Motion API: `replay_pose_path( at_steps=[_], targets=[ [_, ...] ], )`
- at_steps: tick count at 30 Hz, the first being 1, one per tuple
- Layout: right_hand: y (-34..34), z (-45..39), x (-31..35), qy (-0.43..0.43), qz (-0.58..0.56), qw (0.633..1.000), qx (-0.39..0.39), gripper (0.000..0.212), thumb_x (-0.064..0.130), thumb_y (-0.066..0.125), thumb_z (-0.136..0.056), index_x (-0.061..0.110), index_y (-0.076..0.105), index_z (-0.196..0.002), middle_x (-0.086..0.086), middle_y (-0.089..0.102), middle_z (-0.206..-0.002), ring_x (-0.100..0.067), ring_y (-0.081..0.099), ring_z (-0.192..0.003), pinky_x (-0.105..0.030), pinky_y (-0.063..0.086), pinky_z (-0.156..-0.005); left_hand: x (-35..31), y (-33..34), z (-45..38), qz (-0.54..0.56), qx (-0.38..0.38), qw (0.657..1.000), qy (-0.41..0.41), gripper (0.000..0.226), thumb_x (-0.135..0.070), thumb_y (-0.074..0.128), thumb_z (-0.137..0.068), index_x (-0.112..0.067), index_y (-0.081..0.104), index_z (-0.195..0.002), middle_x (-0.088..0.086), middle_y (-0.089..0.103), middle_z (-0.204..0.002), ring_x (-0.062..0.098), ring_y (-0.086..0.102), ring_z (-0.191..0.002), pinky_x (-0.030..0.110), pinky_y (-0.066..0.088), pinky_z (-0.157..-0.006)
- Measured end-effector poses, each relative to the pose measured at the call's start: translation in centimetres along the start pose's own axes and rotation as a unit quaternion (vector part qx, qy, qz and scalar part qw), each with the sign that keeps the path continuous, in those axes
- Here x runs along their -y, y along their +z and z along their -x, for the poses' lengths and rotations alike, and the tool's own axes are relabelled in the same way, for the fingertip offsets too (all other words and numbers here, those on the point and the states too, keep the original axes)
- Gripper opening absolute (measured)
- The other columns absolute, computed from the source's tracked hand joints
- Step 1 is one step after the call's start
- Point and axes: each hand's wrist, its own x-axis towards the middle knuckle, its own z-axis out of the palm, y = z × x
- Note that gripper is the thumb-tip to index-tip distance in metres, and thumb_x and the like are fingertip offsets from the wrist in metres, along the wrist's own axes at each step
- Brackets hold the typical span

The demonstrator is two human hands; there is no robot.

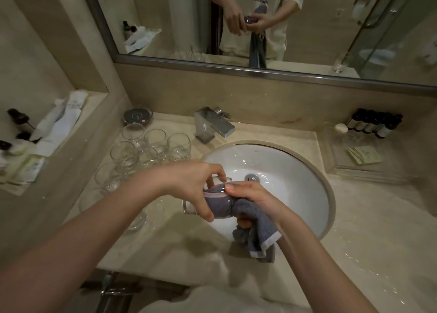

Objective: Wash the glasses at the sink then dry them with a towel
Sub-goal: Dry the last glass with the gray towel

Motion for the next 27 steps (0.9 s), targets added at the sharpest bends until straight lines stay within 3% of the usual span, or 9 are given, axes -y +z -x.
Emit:
replay_pose_path(
  at_steps=[2, 6, 10, 13, 17, 20, 23, 27],
  targets=[
    [0.7, -0.3, -0.2, 0.000, -0.034, 0.999, -0.027, 0.019, 0.022, 0.063, -0.085, 0.004, 0.069, -0.087, -0.009, 0.043, -0.057, -0.011, 0.038, -0.038, -0.017, 0.032, -0.034, 0.8, 0.4, -0.1, -0.042, -0.034, 0.998, 0.009, 0.086, -0.044, 0.088, -0.058, -0.034, 0.042, -0.130, -0.018, 0.059, -0.109, 0.008, 0.058, -0.090, 0.031, 0.051, -0.085],
    [1.9, -1.1, -0.4, 0.020, -0.179, 0.975, -0.127, 0.029, 0.023, 0.058, -0.092, 0.011, 0.056, -0.066, -0.002, 0.043, -0.042, -0.009, 0.033, -0.031, -0.015, 0.027, -0.031, 3.5, 2.3, -0.7, -0.059, -0.161, 0.985, 0.023, 0.089, -0.041, 0.085, -0.054, -0.035, 0.037, -0.129, -0.011, 0.057, -0.115, 0.013, 0.056, -0.095, 0.034, 0.051, -0.080],
    [2.9, -2.0, 0.0, -0.025, -0.279, 0.945, -0.167, 0.022, 0.020, 0.049, -0.097, 0.007, 0.062, -0.083, -0.001, 0.048, -0.039, -0.007, 0.036, -0.025, -0.013, 0.028, -0.027, 6.3, 4.6, -1.0, 0.152, -0.223, 0.963, 0.005, 0.092, -0.030, 0.090, -0.052, -0.037, 0.038, -0.127, -0.012, 0.058, -0.113, 0.009, 0.057, -0.105, 0.034, 0.050, -0.089],
    [2.9, -2.2, 0.0, -0.070, -0.368, 0.913, -0.164, 0.023, 0.020, 0.044, -0.100, 0.009, 0.059, -0.087, 0.000, 0.051, -0.038, -0.007, 0.043, -0.024, -0.014, 0.031, -0.025, 8.6, 6.3, -1.0, 0.269, -0.250, 0.930, -0.031, 0.090, -0.021, 0.093, -0.050, -0.038, 0.042, -0.122, -0.007, 0.059, -0.114, 0.012, 0.056, -0.109, 0.023, 0.048, -0.083],
    [2.9, -2.6, -0.5, -0.093, -0.392, 0.900, -0.167, 0.025, 0.022, 0.040, -0.102, 0.008, 0.058, -0.091, 0.001, 0.058, -0.045, -0.003, 0.053, -0.032, -0.015, 0.039, -0.030, 11.9, 8.0, -1.1, 0.389, -0.311, 0.862, -0.094, 0.099, -0.039, 0.088, -0.026, -0.034, 0.050, -0.117, -0.001, 0.061, -0.116, 0.015, 0.060, -0.101, 0.023, 0.050, -0.077],
    [2.9, -3.0, -1.2, -0.080, -0.367, 0.910, -0.176, 0.024, 0.024, 0.043, -0.100, 0.010, 0.057, -0.087, 0.003, 0.054, -0.042, -0.003, 0.051, -0.031, -0.015, 0.038, -0.031, 13.5, 8.7, -1.0, 0.381, -0.350, 0.848, -0.116, 0.103, -0.049, 0.086, -0.023, -0.031, 0.052, -0.118, -0.001, 0.057, -0.119, 0.015, 0.061, -0.100, 0.026, 0.051, -0.081],
    [3.2, -3.7, -1.8, -0.067, -0.363, 0.908, -0.198, 0.029, 0.024, 0.047, -0.099, 0.007, 0.054, -0.076, 0.001, 0.051, -0.041, -0.003, 0.051, -0.032, -0.015, 0.038, -0.032, 14.6, 9.2, -1.1, 0.329, -0.375, 0.857, -0.131, 0.096, -0.033, 0.096, -0.039, -0.026, 0.053, -0.125, -0.004, 0.059, -0.116, 0.015, 0.056, -0.110, 0.026, 0.044, -0.088],
    [3.4, -4.8, -2.7, -0.068, -0.378, 0.897, -0.218, 0.028, 0.022, 0.065, -0.082, 0.000, 0.066, -0.065, -0.010, 0.062, -0.072, -0.010, 0.065, -0.049, -0.017, 0.048, -0.042, 14.9, 9.0, -1.0, 0.187, -0.380, 0.889, -0.172, 0.093, -0.042, 0.094, -0.047, -0.030, 0.053, -0.129, -0.019, 0.049, -0.113, 0.018, 0.036, -0.132, 0.047, 0.022, -0.113]
  ],
)
